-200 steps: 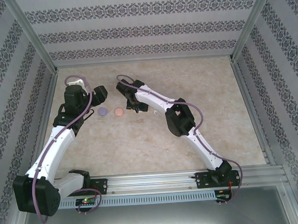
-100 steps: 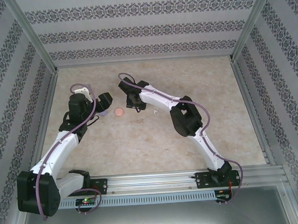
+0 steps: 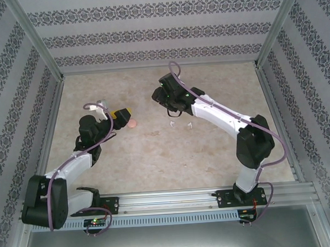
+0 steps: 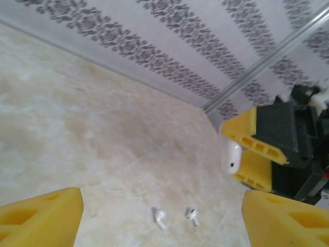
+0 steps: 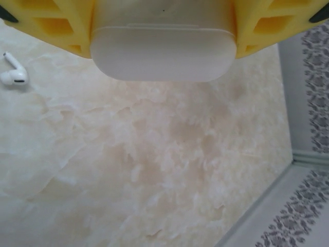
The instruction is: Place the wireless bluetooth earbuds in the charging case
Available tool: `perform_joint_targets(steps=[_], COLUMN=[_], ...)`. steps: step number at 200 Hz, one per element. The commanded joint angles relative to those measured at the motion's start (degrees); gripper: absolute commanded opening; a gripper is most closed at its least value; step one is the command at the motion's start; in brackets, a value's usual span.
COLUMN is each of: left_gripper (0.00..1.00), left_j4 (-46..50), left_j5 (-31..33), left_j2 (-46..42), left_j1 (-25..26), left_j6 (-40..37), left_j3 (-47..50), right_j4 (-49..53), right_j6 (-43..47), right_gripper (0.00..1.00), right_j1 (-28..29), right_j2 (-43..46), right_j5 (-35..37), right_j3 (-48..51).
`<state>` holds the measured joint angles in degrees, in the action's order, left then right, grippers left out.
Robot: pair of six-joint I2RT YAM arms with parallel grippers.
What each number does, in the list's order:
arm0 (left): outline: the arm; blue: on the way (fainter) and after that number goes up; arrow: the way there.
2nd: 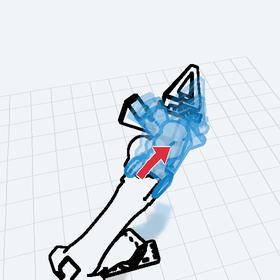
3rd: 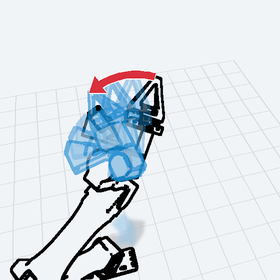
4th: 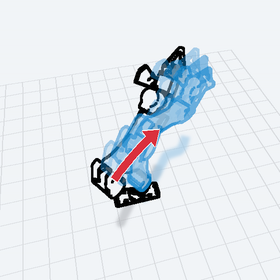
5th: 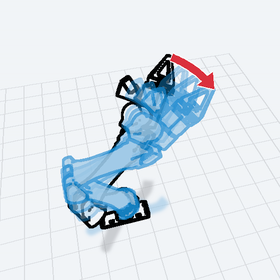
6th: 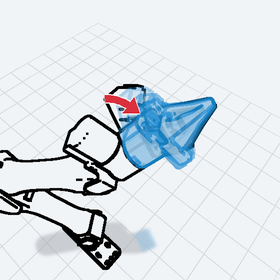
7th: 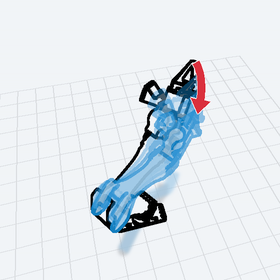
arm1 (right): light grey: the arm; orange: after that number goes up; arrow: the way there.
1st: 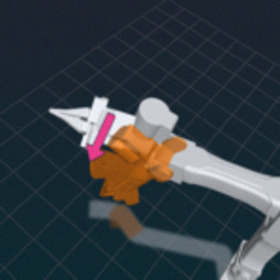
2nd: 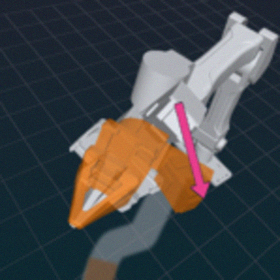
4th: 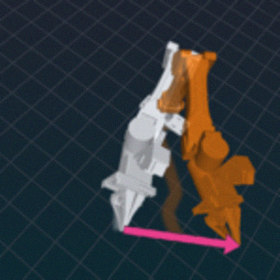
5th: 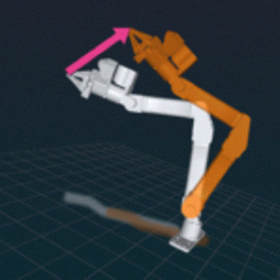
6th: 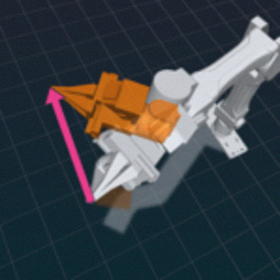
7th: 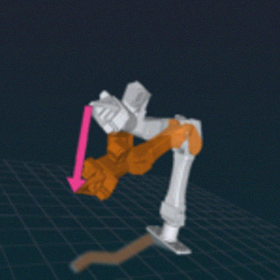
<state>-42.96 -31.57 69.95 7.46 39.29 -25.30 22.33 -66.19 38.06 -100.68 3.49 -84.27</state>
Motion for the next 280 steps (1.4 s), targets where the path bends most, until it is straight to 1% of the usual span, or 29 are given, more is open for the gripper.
perform_joint_targets(steps=[1,25,44,69,88,152,196,280], left_gripper=[0.79,0.78,0.77,0.75,0.73,0.62,0.59,0.47], left_j4=[-16.09,-20.03,-19.96,-18.25,-17.86,-20.23,-21.03,-21.4], left_j5=[-7.35,-11.28,-13.49,-13.9,-13.24,-13.86,-13.98,-14.03], left_j2=[4.55,9.77,12.55,14.8,16.27,21.09,23.67,25.93], left_j1=[0.62,2.6,5.17,8.48,9.81,10.3,10.84,11.8], left_j6=[5.04,6.39,5.12,2.36,1.03,0.82,0.94,1.05], left_j3=[-0.79,-3.39,-5.77,-8.19,-9.15,-11.7,-13.62,-14.93], right_j4=[-7.8,-11.05,-12.71,-13.39,-14.52,-14.4,-14.59,-15.43], right_j6=[-10.25,-17.54,-20.71,-22.18,-23.14,-23.23,-23.19,-23.36], right_gripper=[0.34,0.34,0.34,0.34,0.34,0.34,0.34,0.34], right_j1=[0.59,1.14,1.92,2.2,2.6,3.75,4.56,4.78], right_j2=[3.26,5.9,6.85,6.35,6.09,6.28,6.12,6.07], right_j5=[-0.63,0.11,0.86,-0.51,-1.38,-0.89,-1.03,-1.36], right_j3=[5.35,9.33,10.7,10.27,10.29,9.32,8.51,8.59])
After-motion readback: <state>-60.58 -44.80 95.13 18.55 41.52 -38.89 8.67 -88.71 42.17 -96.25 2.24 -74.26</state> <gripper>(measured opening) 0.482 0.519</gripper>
